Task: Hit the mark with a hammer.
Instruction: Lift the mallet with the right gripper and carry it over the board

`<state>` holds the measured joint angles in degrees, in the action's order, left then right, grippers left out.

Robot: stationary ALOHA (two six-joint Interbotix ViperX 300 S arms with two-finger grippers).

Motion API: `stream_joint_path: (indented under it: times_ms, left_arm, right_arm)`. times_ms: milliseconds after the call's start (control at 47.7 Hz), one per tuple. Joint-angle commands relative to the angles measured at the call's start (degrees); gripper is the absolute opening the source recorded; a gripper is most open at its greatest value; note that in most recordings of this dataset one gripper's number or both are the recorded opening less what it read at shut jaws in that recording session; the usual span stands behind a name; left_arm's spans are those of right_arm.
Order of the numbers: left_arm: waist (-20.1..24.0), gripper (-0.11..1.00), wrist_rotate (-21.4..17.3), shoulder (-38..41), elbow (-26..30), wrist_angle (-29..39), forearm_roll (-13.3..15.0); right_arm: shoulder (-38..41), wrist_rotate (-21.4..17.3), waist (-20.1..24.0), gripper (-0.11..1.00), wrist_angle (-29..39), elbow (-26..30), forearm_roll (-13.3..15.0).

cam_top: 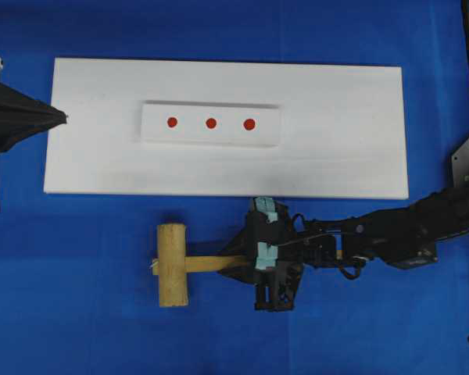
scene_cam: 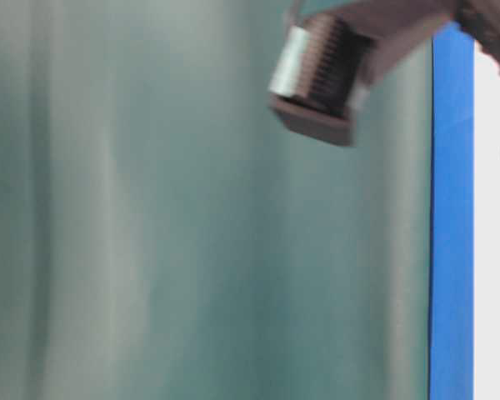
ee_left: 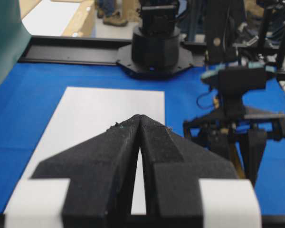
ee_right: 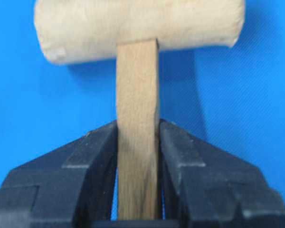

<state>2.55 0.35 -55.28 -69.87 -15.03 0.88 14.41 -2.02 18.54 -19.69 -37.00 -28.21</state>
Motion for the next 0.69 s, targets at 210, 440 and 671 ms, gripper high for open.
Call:
stream_joint_path:
  times_ms: [210,440,671]
  left_arm:
    - [0.2,0.00,0.1,0.1,0.7,-0.2,0.1]
    - [0.2,0.00,0.4,0.0,0.7,0.4,0.1]
    - [0.2,0.00,0.4,0.0,0.7,1.1,0.1]
  right_arm:
    - [-11.5,3.4,-2.5,0.10,1.7,-1.8,0.1]
    - [-19.7,7.3,-3.3,0.10,4.5,-2.8,0.1]
    - [-20.7,8.4,-4.6,0.10,5.1,-2.8,0.2]
